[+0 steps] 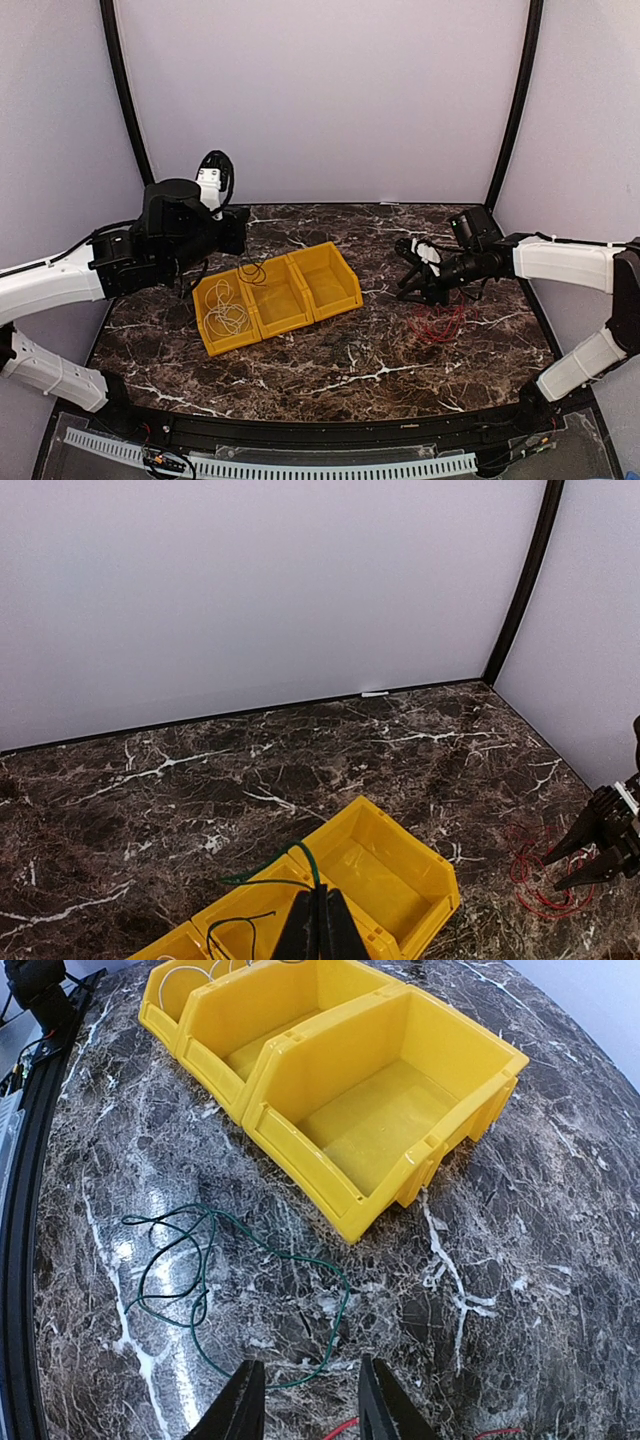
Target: Untangle the cables
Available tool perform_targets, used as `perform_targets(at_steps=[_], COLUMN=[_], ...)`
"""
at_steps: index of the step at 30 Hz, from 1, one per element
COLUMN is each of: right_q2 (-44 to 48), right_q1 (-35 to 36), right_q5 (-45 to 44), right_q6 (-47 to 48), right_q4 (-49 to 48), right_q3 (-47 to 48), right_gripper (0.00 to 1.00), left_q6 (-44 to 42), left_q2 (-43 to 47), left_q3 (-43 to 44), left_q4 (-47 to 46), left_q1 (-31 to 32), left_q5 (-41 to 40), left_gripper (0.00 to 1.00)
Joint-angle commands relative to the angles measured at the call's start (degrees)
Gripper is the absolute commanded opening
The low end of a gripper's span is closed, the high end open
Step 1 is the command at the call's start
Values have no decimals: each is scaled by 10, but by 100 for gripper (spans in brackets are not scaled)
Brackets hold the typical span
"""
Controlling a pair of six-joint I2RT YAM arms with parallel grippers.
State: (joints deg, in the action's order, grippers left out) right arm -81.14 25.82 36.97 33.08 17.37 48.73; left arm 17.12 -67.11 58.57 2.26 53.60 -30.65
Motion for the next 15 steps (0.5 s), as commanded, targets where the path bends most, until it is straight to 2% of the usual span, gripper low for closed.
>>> perform_targets(at_steps=[1, 15], right_q2=[12, 12], right_q1=[0, 0], right_q5=[-8, -10], right_q6=[10, 17], right_q4=[-1, 4], right_q3=[-6, -7], right_gripper=[35, 36], left_q6=[26, 55], left_q2=[-14, -89], left_q3=[4, -22], left_q4=[14, -6], left_q1=[-8, -19], left_q5=[0, 6], left_gripper=[0, 0])
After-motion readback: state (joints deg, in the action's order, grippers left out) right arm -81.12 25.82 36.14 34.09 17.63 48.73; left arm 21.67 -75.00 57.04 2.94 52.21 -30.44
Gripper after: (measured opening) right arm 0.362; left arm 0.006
